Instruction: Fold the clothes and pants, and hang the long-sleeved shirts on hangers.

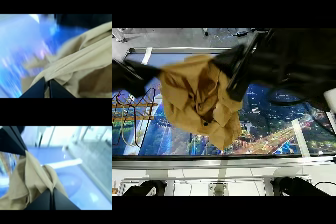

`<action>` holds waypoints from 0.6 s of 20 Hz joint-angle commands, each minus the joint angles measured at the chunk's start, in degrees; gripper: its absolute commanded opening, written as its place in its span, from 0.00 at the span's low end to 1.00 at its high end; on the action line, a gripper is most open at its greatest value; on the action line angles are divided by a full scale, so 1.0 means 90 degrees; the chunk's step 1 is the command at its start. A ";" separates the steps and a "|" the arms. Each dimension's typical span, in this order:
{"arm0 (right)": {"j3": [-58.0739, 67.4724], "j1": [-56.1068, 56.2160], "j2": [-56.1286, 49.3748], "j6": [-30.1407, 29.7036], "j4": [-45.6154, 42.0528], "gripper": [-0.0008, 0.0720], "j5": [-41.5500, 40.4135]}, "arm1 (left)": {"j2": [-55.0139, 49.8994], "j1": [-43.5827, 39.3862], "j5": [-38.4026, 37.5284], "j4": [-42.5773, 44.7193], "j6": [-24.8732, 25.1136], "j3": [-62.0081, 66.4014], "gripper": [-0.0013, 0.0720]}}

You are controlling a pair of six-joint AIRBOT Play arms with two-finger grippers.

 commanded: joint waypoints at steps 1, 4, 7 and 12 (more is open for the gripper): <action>0.1032 -0.0010 0.0053 0.0571 0.0061 0.05 0.0741 | 0.0044 0.0032 -0.0058 0.1161 0.0165 0.1545 0.06; 0.1409 -0.0010 0.0051 0.0852 0.0051 0.05 0.0923 | 0.0046 0.0032 -0.0058 0.1719 0.0158 0.2152 0.06; 0.1348 -0.0012 -0.0163 0.1236 -0.0153 0.06 0.1413 | -0.0097 0.0029 0.0347 0.1564 0.0063 0.2135 0.07; 0.0328 -0.0138 -0.0840 0.2217 -0.1564 0.06 0.1724 | -0.1209 0.0022 0.1940 0.1418 -0.0527 0.1921 0.06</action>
